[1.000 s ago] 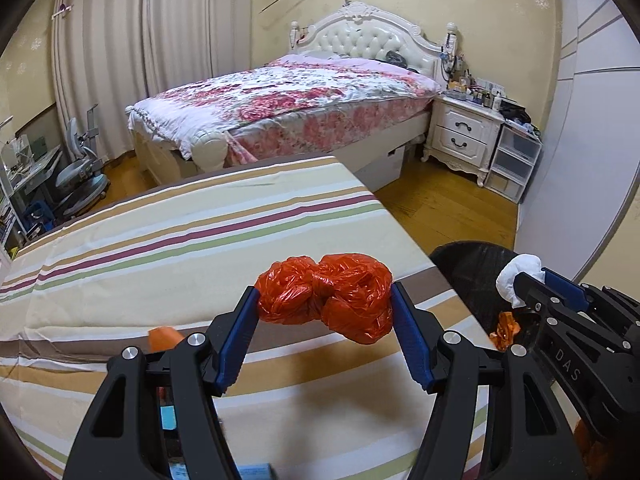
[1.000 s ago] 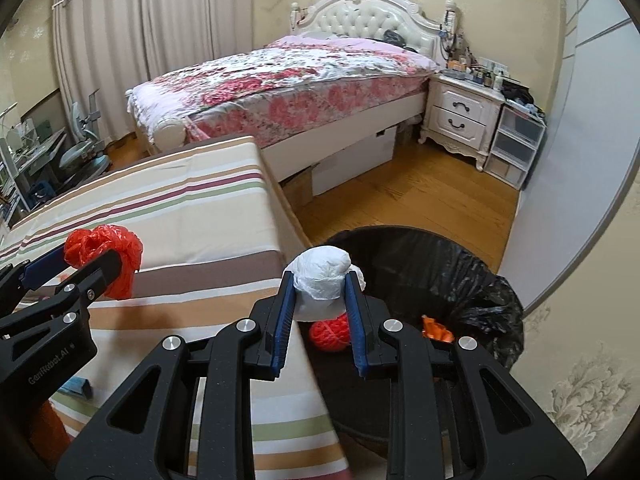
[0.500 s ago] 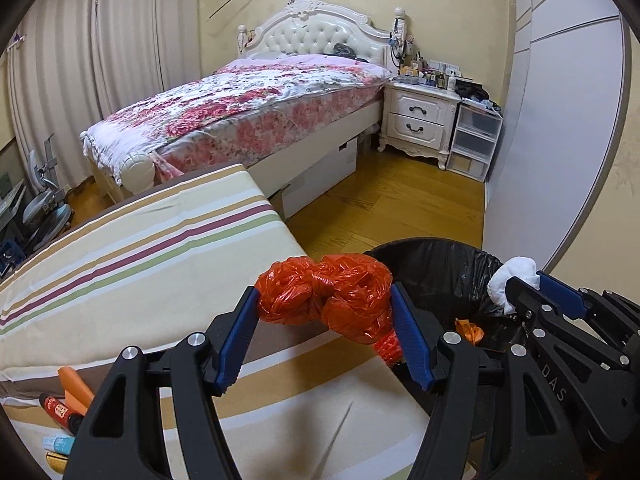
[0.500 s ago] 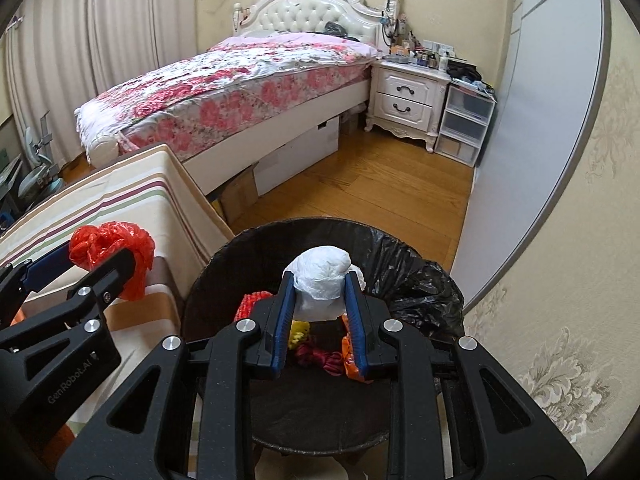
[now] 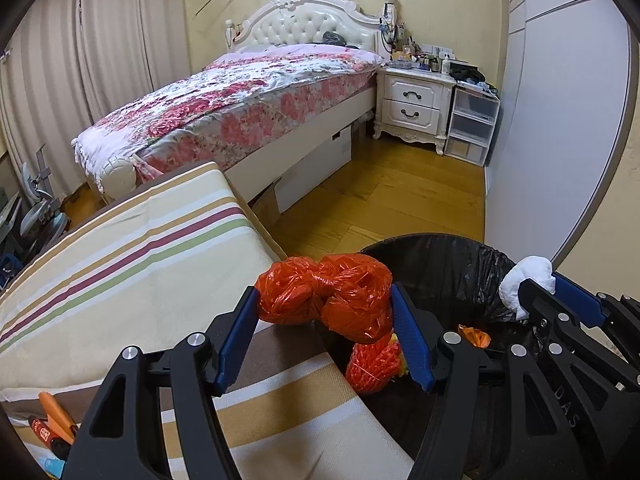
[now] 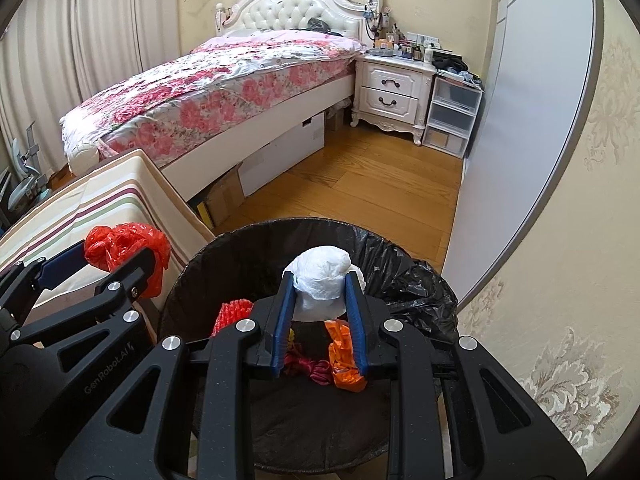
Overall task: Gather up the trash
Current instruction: 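Carry both items over the black bin and open both tools to drop them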
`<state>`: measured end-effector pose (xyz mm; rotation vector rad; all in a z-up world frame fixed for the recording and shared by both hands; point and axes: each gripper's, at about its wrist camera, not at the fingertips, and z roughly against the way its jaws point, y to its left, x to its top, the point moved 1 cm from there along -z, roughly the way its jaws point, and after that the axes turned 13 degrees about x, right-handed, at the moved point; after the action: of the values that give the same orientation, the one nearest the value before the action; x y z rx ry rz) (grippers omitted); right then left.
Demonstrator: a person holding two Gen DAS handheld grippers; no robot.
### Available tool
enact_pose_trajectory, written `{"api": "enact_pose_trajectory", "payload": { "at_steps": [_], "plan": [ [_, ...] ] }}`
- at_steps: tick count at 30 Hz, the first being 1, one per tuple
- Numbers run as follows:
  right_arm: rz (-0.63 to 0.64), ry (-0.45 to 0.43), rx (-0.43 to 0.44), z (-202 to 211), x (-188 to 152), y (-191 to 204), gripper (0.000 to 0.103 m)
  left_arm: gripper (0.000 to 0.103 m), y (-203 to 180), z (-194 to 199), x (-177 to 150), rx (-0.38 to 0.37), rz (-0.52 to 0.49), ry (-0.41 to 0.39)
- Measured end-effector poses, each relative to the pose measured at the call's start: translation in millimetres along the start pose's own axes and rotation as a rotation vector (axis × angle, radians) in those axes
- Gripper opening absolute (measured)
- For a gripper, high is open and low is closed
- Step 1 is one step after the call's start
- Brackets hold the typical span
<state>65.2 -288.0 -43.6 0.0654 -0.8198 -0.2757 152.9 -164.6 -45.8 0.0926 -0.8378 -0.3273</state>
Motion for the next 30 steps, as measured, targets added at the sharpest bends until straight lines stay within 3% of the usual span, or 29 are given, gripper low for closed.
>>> {"api": "enact_pose_trajectory", "payload": {
  "at_steps": [5,8,18,22,30],
  "plan": [
    [-0.026,-0.01,-0.015,-1.3,1.0,-6.6,0.028,0.068,-4.0,-6.3,3.2,-0.004,-0.011,0.016],
    [-0.038,-0.014,-0.026,-2.3,1.7,-9.1,0.042,0.076,-3.3,-9.0,3.9,0.002,-0.01,0.024],
    [-0.05,-0.026,-0.044,-0.7,3.5,-14.0,0.043,0.081,-2.1,-9.9,4.7,0.005,0.0,0.032],
    [-0.048,-0.032,-0.047,0.2,3.5,-12.6,0.051,0.082,-0.3,-7.8,6.0,0.011,0.004,0.026],
    [-0.03,-0.033,-0.025,6.8,1.4,-0.8,0.053,0.082,17.0,9.7,3.0,0.038,0.023,0.01]
  ]
}}
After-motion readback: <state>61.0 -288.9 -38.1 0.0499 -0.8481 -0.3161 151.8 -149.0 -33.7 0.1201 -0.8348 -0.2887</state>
